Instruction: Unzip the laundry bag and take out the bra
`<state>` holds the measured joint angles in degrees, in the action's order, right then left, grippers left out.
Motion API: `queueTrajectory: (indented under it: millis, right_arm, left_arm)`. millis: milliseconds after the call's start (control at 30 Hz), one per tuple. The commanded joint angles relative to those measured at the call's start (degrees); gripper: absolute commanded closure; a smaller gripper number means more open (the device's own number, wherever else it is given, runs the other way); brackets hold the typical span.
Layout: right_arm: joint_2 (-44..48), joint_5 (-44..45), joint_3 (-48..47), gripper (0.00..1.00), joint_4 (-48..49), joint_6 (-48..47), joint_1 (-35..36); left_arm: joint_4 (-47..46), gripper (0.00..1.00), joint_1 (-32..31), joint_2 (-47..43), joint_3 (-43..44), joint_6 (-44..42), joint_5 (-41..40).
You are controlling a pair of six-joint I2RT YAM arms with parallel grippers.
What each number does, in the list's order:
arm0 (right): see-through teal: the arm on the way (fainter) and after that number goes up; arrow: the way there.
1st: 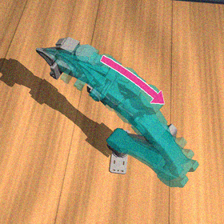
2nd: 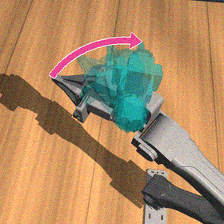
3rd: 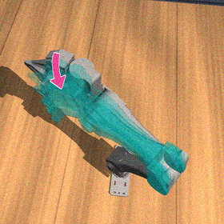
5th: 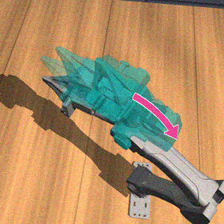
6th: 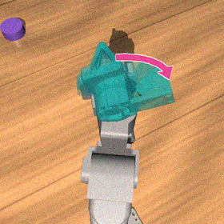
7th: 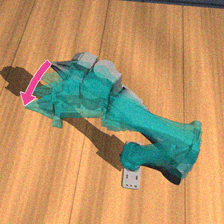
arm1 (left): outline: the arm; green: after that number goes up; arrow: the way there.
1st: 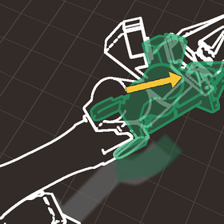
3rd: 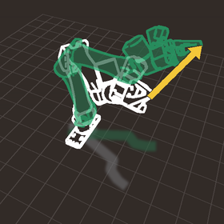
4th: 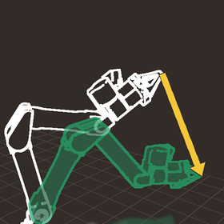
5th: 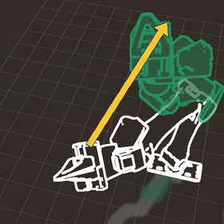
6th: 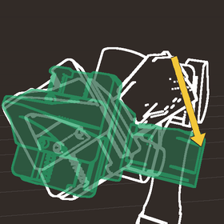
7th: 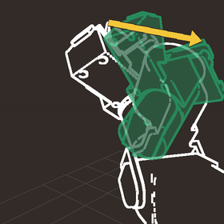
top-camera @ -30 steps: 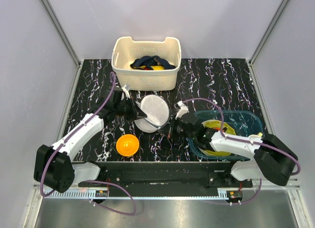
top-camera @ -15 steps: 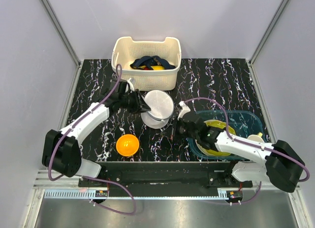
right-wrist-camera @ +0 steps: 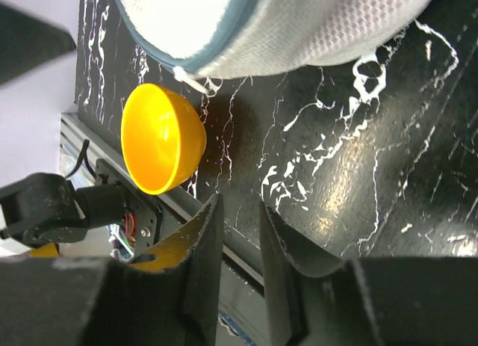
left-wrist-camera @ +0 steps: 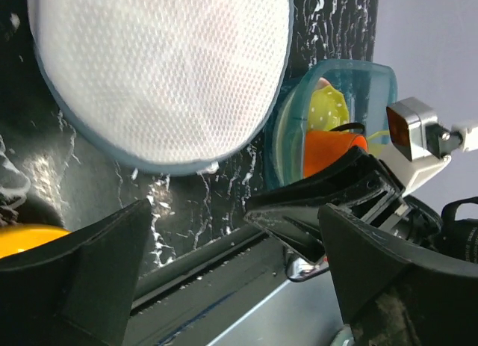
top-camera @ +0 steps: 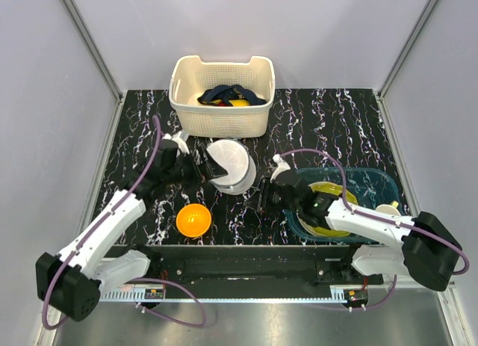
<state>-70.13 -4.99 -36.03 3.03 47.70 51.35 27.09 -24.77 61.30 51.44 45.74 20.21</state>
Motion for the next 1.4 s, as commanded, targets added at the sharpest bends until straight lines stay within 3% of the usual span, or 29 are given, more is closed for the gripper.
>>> queueTrajectory:
  millis: [0,200,367,467,600,633,700,733,833,967,1367]
  right_arm:
    - [3.2,4.7,-2.6,0.61,-2.6,-1.4,0.3]
    - [4.7,6.4,-4.7,0.53,-7.5,-4.4,0.3]
    - [4.6,5.3,-5.0,0.48,-7.7,-4.5,0.3]
    - [4.8,5.1,-5.3,0.45,-7.9,-4.5,0.3]
    - [5.9,5.2,-5.4,0.44,-8.6,-4.4,0.3]
    - [6.1,5.2,-5.5,0.44,-8.8,-4.5,0.3]
    - [7.0,5.4,-5.5,0.43,-9.5,-4.5,0.3]
    - [7.3,5.6,-5.4,0.42,-9.5,-4.5,0.2]
    - [6.2,3.6,-5.9,0.36,-6.3,-3.7,0.3]
    - [-1.1,2.3,-12.2,0.33,-3.9,-4.5,0.6]
    - [-12.2,-0.1,-15.5,0.31,5.4,-2.0,0.7]
  left_arm:
    - [-7.0,0.03,-1.6,-7.6,-9.0,15.1,-3.6]
    - [-11.5,0.01,-4.4,-10.1,-14.6,25.5,-8.9]
    - [-19.2,0.02,-4.6,-6.4,-17.3,28.3,-12.1]
    - [-25.5,0.10,-4.5,-0.9,-16.7,27.4,-11.3]
    - [-22.2,0.41,-4.5,9.1,-10.1,22.7,-10.4]
    - [-21.1,0.57,-4.4,10.1,-9.3,22.2,-9.9]
    - [-20.9,0.71,-4.4,11.3,-8.0,21.4,-9.5]
    - [-20.9,0.83,-4.4,11.2,-7.8,21.2,-9.4]
    - [-19.0,1.00,-4.4,11.1,-6.0,19.7,-8.7]
    - [-15.1,1.00,-4.4,12.4,-2.5,17.4,-7.1]
    - [-13.2,1.00,-4.5,10.4,-2.5,16.5,-6.1]
